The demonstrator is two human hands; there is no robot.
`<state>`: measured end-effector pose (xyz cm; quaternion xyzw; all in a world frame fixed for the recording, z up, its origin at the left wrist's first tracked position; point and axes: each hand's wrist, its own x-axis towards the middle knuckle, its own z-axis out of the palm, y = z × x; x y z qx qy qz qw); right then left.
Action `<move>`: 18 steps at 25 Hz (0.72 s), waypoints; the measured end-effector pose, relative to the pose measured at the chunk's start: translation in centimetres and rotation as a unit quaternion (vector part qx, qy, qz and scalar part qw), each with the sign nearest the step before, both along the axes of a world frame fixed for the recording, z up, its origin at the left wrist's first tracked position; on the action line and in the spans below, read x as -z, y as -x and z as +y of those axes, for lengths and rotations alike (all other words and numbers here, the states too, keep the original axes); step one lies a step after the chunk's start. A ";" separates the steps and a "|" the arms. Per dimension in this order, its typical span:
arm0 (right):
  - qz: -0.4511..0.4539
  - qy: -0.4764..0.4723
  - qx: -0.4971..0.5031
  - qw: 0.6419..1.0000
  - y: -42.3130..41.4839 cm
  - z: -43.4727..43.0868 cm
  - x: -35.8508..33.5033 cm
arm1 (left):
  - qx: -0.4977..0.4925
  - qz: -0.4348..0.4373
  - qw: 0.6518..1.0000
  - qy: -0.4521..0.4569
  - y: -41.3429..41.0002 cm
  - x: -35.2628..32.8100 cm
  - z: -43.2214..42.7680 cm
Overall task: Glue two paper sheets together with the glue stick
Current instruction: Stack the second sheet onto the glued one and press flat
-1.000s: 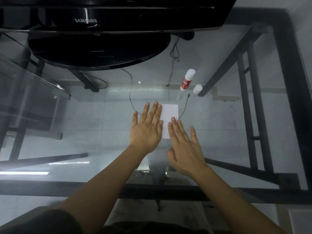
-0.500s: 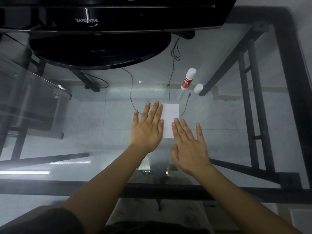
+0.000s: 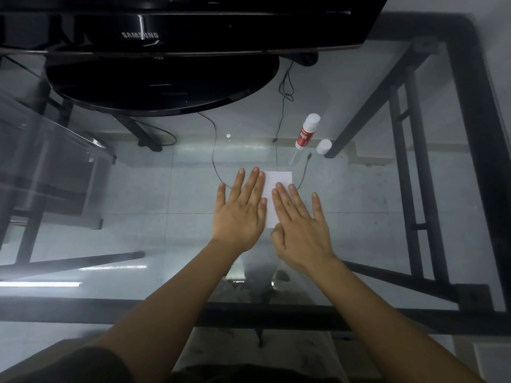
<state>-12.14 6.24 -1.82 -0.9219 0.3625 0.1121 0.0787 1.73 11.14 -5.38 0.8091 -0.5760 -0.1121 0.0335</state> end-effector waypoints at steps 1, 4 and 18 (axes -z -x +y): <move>-0.001 0.006 -0.009 1.000 -0.2 -0.3 0.2 | 0.001 0.000 1.000 0.000 0.0 0.0 0.0; 0.003 0.022 0.005 1.000 1.3 -1.4 0.3 | -0.005 0.011 1.000 0.000 0.1 -0.2 0.0; 0.000 0.019 0.010 1.000 -0.4 -2.8 0.5 | 0.000 0.011 1.000 -0.005 0.1 -0.3 0.0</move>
